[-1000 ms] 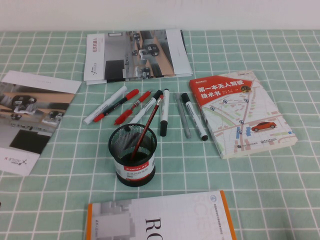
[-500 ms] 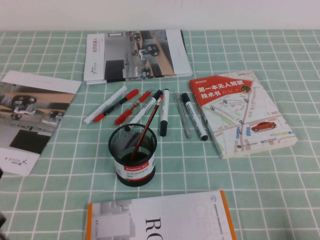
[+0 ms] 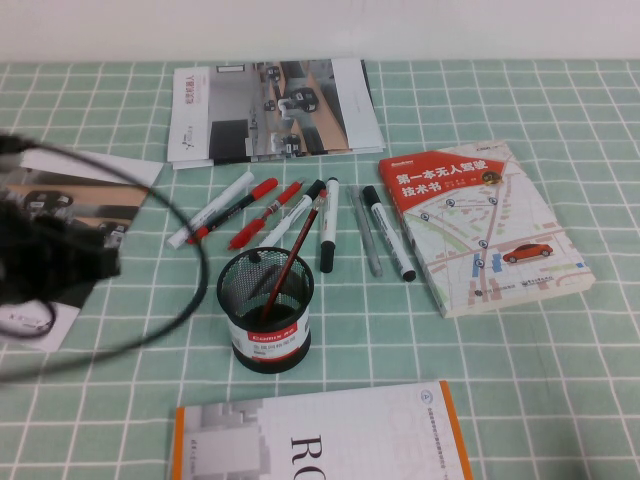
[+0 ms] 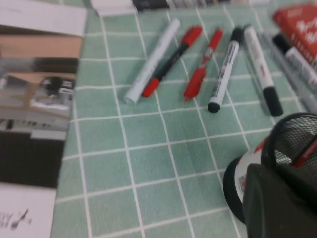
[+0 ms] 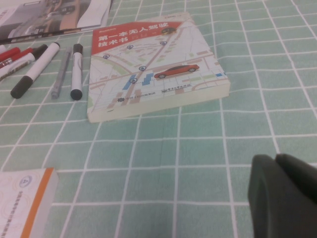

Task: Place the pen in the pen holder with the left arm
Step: Pick up the pen on the table

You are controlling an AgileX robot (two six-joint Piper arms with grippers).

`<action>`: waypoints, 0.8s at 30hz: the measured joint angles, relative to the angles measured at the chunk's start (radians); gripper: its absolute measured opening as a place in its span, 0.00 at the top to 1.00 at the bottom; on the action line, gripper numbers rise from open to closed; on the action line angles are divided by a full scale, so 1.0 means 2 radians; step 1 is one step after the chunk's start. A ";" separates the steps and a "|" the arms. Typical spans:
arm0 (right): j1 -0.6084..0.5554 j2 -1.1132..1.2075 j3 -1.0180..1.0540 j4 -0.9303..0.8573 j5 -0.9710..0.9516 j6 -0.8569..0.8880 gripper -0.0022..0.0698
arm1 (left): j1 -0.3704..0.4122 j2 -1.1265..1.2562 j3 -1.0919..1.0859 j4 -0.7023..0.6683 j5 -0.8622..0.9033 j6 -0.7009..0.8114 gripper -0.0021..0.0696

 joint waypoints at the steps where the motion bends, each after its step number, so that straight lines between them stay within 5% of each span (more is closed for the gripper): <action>1: 0.000 0.000 0.000 0.000 0.000 0.000 1.00 | 0.000 0.025 -0.021 0.000 0.011 0.006 0.98; 24: 0.000 0.000 0.000 0.000 0.000 0.000 1.00 | -0.013 0.420 -0.430 0.104 0.201 0.024 0.98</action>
